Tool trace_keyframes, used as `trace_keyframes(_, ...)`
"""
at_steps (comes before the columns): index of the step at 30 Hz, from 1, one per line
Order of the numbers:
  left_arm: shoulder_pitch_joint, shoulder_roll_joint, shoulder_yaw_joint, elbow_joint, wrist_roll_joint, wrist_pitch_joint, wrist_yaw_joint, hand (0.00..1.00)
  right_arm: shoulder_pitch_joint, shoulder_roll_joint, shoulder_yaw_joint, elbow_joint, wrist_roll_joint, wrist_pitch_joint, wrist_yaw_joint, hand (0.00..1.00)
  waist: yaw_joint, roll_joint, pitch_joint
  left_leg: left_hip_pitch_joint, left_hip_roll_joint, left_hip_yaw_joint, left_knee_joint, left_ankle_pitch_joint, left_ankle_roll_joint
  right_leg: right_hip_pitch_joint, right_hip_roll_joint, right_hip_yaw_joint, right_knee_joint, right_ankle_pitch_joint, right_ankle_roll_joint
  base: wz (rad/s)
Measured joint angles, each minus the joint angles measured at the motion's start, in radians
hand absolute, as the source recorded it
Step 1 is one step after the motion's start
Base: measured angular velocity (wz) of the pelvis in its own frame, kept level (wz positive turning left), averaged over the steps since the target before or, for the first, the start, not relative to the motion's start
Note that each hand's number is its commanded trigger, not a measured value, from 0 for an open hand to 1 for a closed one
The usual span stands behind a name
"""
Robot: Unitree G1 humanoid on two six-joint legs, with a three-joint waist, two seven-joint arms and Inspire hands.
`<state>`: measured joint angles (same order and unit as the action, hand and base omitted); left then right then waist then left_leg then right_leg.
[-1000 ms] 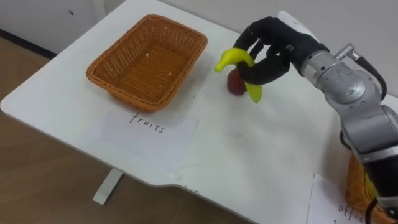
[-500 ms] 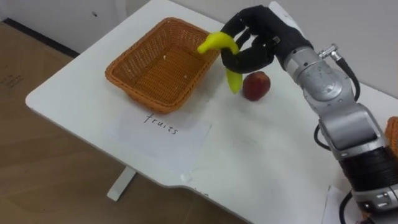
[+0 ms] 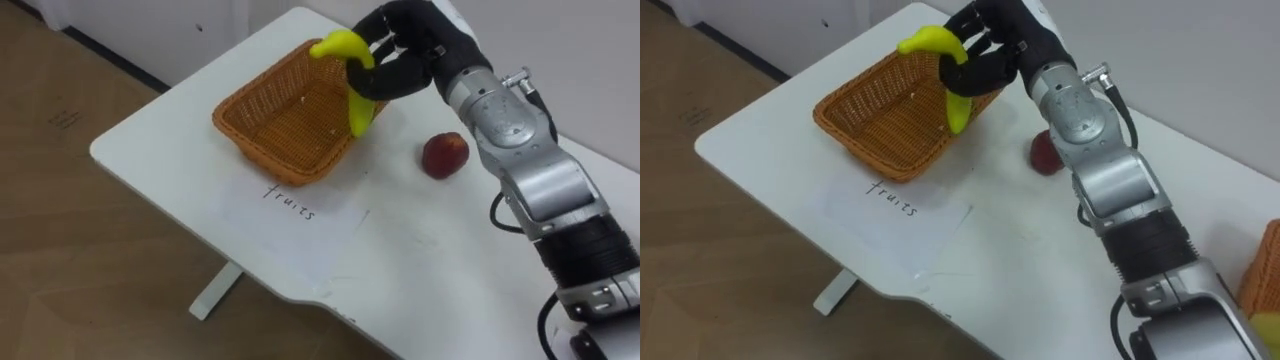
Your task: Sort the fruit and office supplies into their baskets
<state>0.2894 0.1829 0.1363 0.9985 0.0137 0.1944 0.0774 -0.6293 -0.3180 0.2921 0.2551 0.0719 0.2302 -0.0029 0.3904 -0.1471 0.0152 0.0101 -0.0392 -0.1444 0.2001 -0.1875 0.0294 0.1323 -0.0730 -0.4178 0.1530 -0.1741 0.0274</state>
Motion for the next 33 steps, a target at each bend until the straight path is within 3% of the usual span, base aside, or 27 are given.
trace_keyframes(19,0.019,0.000,0.000,-0.009,0.000,-0.004,-0.002,0.00,0.000,0.006,0.002,0.051,0.010,-0.023,-0.097,1.00,0.005,-0.006,0.0011,0.000,-0.007,0.001,0.002,0.000,0.001,0.003,-0.002,-0.005,0.000,-0.002,0.003,0.00)
trace_keyframes(33,0.019,0.000,0.001,0.000,0.000,-0.007,-0.018,0.00,-0.001,0.060,0.069,0.060,0.013,-0.033,-0.126,1.00,0.038,-0.005,0.0057,-0.003,-0.008,-0.008,0.000,-0.001,0.004,0.005,-0.007,-0.020,0.000,-0.003,0.005,0.01)
